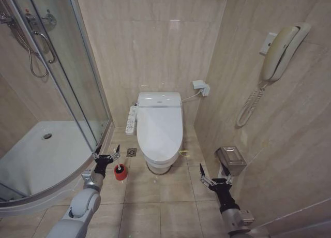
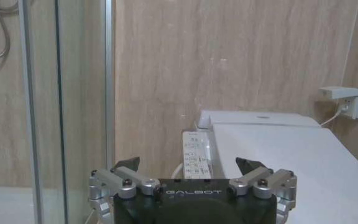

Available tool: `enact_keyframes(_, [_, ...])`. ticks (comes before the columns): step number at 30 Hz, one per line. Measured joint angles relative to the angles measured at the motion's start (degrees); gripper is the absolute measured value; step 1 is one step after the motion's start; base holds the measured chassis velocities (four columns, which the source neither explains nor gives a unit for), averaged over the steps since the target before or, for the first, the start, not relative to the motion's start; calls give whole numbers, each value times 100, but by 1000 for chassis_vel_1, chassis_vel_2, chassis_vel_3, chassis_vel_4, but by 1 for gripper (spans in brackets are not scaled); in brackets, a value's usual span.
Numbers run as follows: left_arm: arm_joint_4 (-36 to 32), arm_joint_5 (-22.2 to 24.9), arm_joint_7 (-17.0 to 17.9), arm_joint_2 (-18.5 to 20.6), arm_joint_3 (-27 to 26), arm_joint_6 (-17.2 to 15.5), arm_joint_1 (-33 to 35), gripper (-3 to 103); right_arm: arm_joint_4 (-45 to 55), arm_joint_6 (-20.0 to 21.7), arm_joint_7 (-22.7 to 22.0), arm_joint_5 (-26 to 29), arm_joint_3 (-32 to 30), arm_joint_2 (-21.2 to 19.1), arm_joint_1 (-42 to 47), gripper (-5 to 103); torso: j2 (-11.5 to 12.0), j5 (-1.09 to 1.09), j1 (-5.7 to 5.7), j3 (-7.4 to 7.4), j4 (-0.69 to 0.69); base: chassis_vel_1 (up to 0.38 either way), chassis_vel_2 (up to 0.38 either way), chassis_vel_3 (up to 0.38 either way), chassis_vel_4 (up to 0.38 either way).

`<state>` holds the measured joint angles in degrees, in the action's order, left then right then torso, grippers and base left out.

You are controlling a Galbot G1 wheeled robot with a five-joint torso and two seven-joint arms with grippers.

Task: Open the toilet lid, clean the toilet bowl with a toilet brush, close the toilet lid, and flush.

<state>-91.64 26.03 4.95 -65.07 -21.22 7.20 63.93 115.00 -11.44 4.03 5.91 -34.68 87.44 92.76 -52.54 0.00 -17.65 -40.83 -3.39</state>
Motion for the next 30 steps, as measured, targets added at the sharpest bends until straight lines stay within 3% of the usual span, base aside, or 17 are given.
enact_keyframes(20, [0,0,0,0,0,0,0,100,-117,-53,21,21,51,-28,-204,100,0,0,1,0,0,0,0,0,0])
enact_keyframes(30, [0,0,0,0,0,0,0,100,-118,-87,71,60,65,-22,-178,100,0,0,-1,0,0,-108,91,99,-110])
